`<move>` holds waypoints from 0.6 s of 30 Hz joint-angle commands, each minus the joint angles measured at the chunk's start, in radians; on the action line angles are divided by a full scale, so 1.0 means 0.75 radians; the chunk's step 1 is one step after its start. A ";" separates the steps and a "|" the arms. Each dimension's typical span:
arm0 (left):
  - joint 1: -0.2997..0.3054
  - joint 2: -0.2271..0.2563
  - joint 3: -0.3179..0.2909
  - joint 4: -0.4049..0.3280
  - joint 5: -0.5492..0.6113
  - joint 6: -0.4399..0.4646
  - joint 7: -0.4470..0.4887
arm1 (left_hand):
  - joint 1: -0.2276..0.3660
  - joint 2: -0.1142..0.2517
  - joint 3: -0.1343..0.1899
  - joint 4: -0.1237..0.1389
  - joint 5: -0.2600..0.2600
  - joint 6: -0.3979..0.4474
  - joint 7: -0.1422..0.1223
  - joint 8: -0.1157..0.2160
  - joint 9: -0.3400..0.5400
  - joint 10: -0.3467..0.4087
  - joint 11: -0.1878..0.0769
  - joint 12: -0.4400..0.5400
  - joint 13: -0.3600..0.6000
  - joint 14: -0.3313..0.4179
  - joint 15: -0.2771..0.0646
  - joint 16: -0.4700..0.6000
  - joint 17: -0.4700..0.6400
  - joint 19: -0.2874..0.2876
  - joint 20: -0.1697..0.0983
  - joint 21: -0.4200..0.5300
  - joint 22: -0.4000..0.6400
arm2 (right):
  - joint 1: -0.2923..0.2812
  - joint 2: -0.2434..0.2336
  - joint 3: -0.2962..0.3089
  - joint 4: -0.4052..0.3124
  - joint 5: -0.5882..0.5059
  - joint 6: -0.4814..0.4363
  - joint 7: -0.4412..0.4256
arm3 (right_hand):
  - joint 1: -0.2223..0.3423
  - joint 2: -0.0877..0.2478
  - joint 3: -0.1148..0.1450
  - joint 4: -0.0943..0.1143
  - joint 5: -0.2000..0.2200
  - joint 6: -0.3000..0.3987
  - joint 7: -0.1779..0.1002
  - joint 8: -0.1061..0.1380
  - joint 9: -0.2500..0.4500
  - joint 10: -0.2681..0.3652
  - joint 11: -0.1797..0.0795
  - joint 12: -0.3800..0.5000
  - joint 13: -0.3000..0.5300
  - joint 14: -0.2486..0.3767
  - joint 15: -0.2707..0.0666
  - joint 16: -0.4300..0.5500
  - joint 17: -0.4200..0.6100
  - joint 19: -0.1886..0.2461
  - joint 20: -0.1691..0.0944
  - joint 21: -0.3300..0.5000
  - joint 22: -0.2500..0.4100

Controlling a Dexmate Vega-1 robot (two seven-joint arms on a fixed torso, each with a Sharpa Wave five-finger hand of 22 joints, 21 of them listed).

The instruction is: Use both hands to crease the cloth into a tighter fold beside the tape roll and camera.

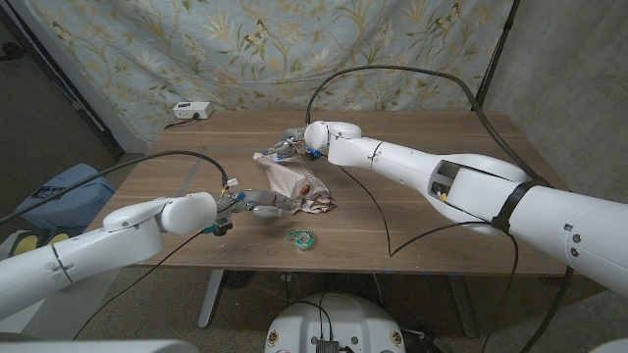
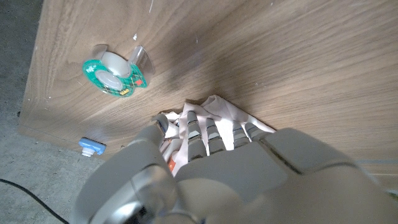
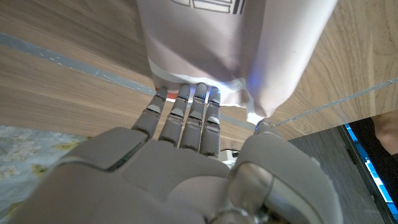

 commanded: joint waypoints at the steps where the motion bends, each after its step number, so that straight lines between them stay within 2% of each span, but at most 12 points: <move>1: -0.008 0.001 0.002 0.017 -0.001 -0.021 -0.006 | 0.015 0.004 -0.005 0.000 0.007 0.004 0.003 -0.003 0.004 0.001 -0.001 0.006 0.001 0.010 0.003 0.003 0.005 -0.013 -0.002 0.007 0.001 | -0.004 0.033 -0.005 0.066 -0.018 0.038 0.003 | -0.020 -0.002 0.002 0.011 0.006 -0.013 0.002 0.006 0.004 0.003 -0.007 -0.005 0.004 -0.008 0.002 -0.003 0.001 -0.017 -0.001 -0.003 0.002; 10: -0.009 -0.001 0.001 0.027 -0.004 -0.030 -0.005 | 0.016 0.004 -0.005 0.001 0.007 0.002 0.001 -0.003 0.004 0.002 -0.001 0.006 0.001 0.010 0.003 0.003 0.005 -0.013 -0.003 0.007 0.001 | 0.003 0.063 -0.009 0.131 -0.020 0.071 0.002 | -0.029 -0.003 0.002 0.015 0.007 -0.011 0.000 0.008 0.004 0.005 -0.009 -0.010 0.003 -0.018 0.005 -0.005 -0.002 -0.034 -0.002 -0.003 0.001; 18: -0.011 -0.006 0.001 0.031 -0.004 -0.026 -0.004 | 0.016 0.004 -0.005 0.001 0.007 0.002 0.001 -0.003 0.004 0.002 0.001 0.006 0.001 0.010 0.003 0.003 0.005 -0.013 -0.003 0.007 0.001 | -0.004 0.013 0.007 0.027 -0.028 0.027 0.011 | -0.034 -0.004 0.002 0.017 0.008 -0.012 0.000 0.008 0.004 0.006 -0.010 -0.014 0.003 -0.020 0.005 -0.005 -0.005 -0.038 -0.002 -0.001 0.001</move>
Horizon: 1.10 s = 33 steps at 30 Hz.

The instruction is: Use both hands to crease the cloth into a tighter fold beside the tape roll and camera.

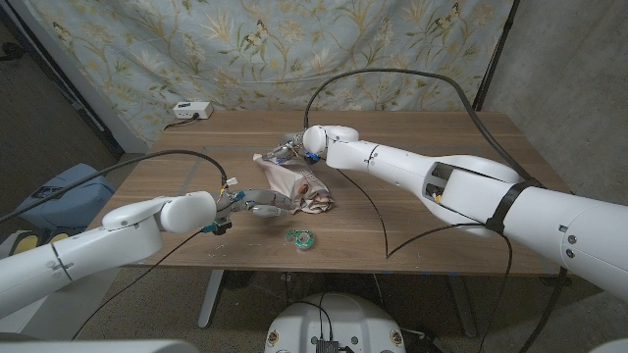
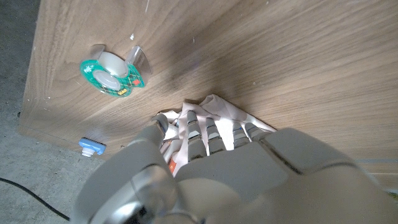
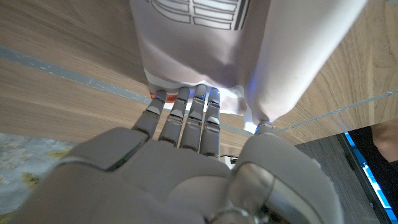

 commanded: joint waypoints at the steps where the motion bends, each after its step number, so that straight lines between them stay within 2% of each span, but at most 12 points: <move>1: -0.006 -0.007 0.001 0.013 0.000 -0.008 0.001 | 0.017 0.004 -0.005 0.001 0.007 0.003 0.001 -0.003 0.004 0.002 0.000 0.006 0.001 0.010 0.003 0.003 0.005 -0.013 -0.003 0.007 0.001 | -0.004 -0.041 0.017 -0.083 -0.010 -0.033 0.012 | -0.010 -0.004 -0.002 0.013 0.008 -0.005 -0.008 0.008 0.004 0.006 -0.009 -0.010 0.003 -0.001 0.001 -0.005 0.000 -0.007 -0.004 0.000 0.001; 22: -0.017 -0.018 0.008 0.020 0.009 -0.014 -0.007 | 0.018 0.004 -0.006 0.002 0.007 0.005 -0.001 -0.002 0.004 0.003 -0.004 0.006 0.001 0.009 0.001 0.003 0.005 -0.013 -0.004 0.007 0.001 | -0.077 -0.248 0.046 -0.498 -0.068 -0.217 0.040 | -0.007 -0.011 0.004 0.005 0.012 -0.011 -0.008 0.008 0.004 0.001 -0.001 -0.024 0.002 -0.013 0.016 -0.007 -0.011 -0.013 -0.001 0.005 0.000; 33: -0.025 -0.021 0.013 0.022 0.019 -0.028 -0.014 | 0.019 0.004 -0.006 0.002 0.007 0.005 -0.001 -0.003 0.004 0.002 -0.001 0.006 0.001 0.009 0.002 0.003 0.005 -0.013 -0.002 0.007 0.001 | -0.128 -0.347 0.060 -0.682 -0.110 -0.315 0.056 | -0.007 -0.011 0.006 0.003 0.013 -0.012 -0.005 0.009 0.004 0.001 0.000 -0.028 0.002 -0.016 0.016 -0.007 -0.015 -0.015 -0.001 0.007 0.000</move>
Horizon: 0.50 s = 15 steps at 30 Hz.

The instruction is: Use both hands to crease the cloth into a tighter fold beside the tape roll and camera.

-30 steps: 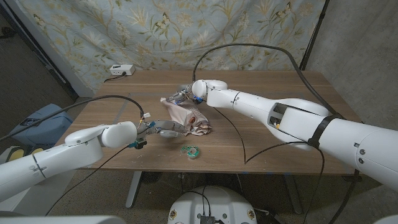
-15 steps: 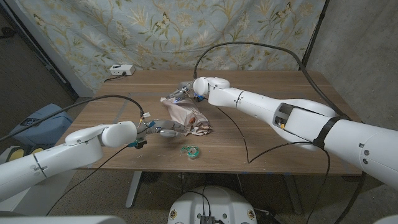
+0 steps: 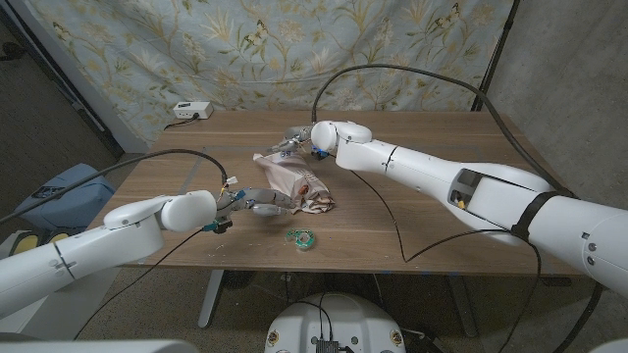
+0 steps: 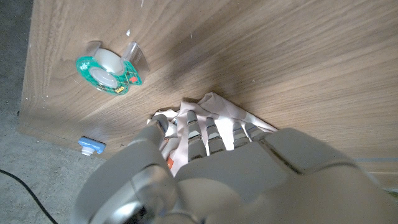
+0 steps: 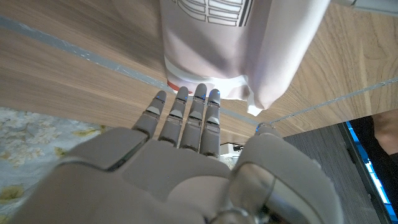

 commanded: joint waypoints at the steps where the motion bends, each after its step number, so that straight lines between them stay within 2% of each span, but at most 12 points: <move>1: -0.009 -0.005 0.005 0.002 0.009 -0.011 -0.009 | 0.019 0.005 -0.006 0.002 0.007 0.003 0.000 -0.003 0.004 0.001 0.000 0.006 0.001 0.009 0.004 0.003 0.005 -0.013 -0.001 0.007 0.001 | -0.059 -0.115 0.020 -0.224 -0.046 -0.125 0.020 | -0.002 -0.006 0.008 0.001 0.008 -0.007 -0.001 0.009 0.003 0.000 0.000 -0.004 0.002 -0.002 0.002 -0.007 0.001 -0.002 -0.001 0.007 0.000; 15: -0.016 -0.010 0.007 0.014 0.016 -0.028 -0.016 | 0.021 0.006 -0.006 0.004 0.007 0.002 0.002 -0.004 0.004 0.000 0.002 0.006 0.001 0.008 0.003 0.003 0.005 -0.014 0.000 0.007 0.001 | -0.122 -0.208 0.038 -0.410 -0.077 -0.263 0.024 | -0.003 -0.005 0.011 0.000 0.010 -0.007 -0.001 0.010 0.003 0.003 0.000 -0.009 0.002 -0.003 0.002 -0.005 -0.004 -0.004 0.002 0.009 0.000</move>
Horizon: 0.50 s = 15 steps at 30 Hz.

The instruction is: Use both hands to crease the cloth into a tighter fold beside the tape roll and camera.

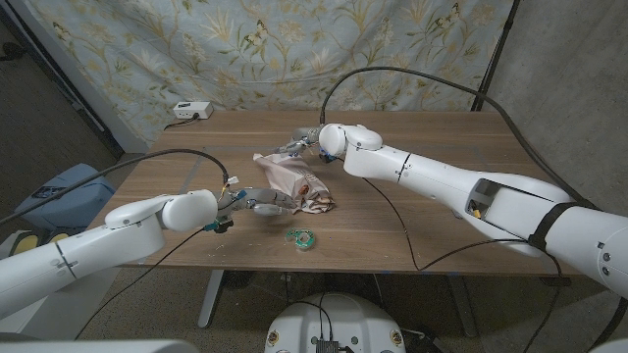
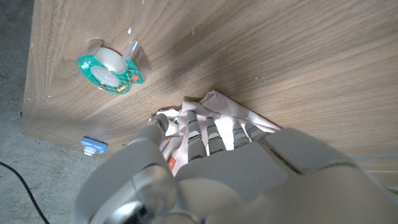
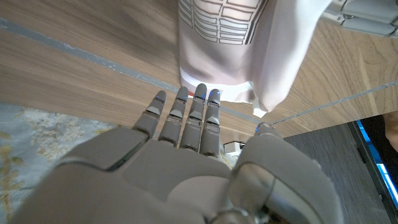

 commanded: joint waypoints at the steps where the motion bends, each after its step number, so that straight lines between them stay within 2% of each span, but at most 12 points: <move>1: -0.005 -0.002 0.001 0.011 0.004 -0.019 -0.007 | 0.014 -0.001 -0.002 0.000 0.007 0.002 0.001 -0.004 0.004 0.000 0.001 0.006 0.001 0.008 0.003 0.003 0.005 -0.014 0.000 0.007 0.001 | -0.054 -0.087 0.011 -0.168 -0.033 -0.117 0.006 | -0.003 -0.005 0.005 0.005 0.010 -0.007 -0.002 0.010 0.003 0.003 -0.001 -0.009 0.002 -0.003 0.002 -0.005 -0.002 -0.004 0.002 0.009 0.000; 15: 0.011 0.016 -0.018 0.003 -0.002 -0.019 0.003 | 0.015 -0.002 -0.002 0.001 0.007 0.003 0.002 -0.003 0.004 0.000 -0.001 0.006 0.001 0.008 0.004 0.003 0.005 -0.014 -0.001 0.007 0.001 | -0.100 -0.109 0.006 -0.215 -0.038 -0.166 -0.007 | -0.004 -0.005 0.009 0.003 0.011 -0.007 -0.006 0.011 0.003 0.006 -0.002 -0.014 0.002 -0.004 0.004 -0.004 -0.007 -0.007 0.003 0.010 -0.001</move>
